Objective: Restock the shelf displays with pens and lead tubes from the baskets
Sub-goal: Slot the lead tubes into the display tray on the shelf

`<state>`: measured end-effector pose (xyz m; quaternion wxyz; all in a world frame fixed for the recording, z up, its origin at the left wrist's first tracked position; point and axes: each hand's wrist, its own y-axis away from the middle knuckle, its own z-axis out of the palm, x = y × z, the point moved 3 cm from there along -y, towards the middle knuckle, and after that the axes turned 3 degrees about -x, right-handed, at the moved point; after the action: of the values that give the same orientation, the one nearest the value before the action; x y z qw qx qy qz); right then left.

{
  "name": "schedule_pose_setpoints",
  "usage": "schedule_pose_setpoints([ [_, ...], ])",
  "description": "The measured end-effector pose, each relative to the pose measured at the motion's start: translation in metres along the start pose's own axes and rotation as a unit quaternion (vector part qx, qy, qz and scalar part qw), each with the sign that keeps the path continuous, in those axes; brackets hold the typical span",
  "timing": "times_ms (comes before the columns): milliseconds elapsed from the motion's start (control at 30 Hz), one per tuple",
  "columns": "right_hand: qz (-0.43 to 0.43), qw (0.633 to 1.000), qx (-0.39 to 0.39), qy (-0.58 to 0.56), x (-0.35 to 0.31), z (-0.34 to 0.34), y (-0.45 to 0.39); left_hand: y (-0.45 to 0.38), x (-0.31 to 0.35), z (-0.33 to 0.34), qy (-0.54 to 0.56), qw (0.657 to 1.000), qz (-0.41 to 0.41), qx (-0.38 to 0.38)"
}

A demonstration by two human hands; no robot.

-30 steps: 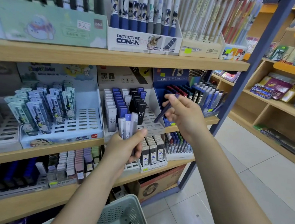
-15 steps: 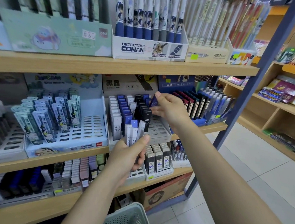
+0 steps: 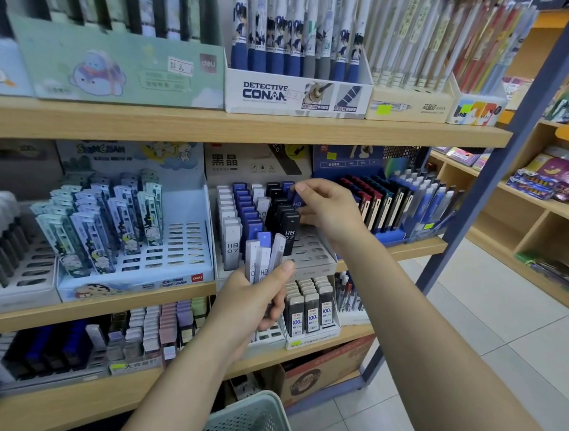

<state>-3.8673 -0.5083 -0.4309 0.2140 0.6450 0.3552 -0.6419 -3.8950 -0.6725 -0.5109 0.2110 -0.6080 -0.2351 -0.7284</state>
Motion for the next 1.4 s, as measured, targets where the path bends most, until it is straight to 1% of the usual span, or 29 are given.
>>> schedule_pose_setpoints([
  [133,-0.008,0.998,0.036,0.048,0.003,-0.002,-0.008,0.001,0.001,-0.001,0.002,1.0,0.0,0.001],
  [233,-0.004,0.996,0.046,0.079,0.008,0.0,-0.011,0.002,0.002,-0.002,-0.001,1.0,-0.003,0.003],
  [600,-0.009,0.995,0.059,0.083,0.009,0.003,-0.013,0.004,0.006,-0.003,0.006,1.0,0.001,0.004],
  [800,-0.01,0.995,0.058,0.078,0.014,-0.002,-0.003,0.004,0.008,-0.002,0.01,0.999,0.006,-0.034],
  [900,-0.012,0.994,0.07,0.079,0.018,-0.012,0.009,0.007,0.011,0.002,0.031,0.998,0.015,-0.052],
  [1000,-0.04,0.991,0.092,0.089,0.012,-0.019,0.03,0.01,0.012,0.007,0.036,0.998,0.018,-0.053],
  [1067,-0.043,0.99,0.098,0.096,0.007,-0.021,0.045,0.011,0.011,0.01,0.039,0.998,0.019,-0.05],
  [1133,-0.028,0.994,0.072,0.083,0.006,-0.02,0.058,0.012,0.011,0.012,0.043,0.998,0.022,-0.047],
  [1233,-0.008,0.997,-0.029,0.078,0.001,-0.015,0.076,0.014,0.01,0.015,0.049,0.998,0.024,-0.045],
  [1300,0.0,0.994,-0.076,0.079,-0.002,-0.012,0.085,0.014,0.009,0.016,0.048,0.997,0.027,-0.045],
  [1333,-0.002,0.994,-0.08,0.071,-0.003,-0.011,0.088,0.014,0.009,0.016,0.045,0.998,0.029,-0.044],
  [1400,-0.014,0.996,-0.064,0.063,-0.001,-0.013,0.089,0.013,0.008,0.015,0.033,0.998,0.035,-0.042],
])
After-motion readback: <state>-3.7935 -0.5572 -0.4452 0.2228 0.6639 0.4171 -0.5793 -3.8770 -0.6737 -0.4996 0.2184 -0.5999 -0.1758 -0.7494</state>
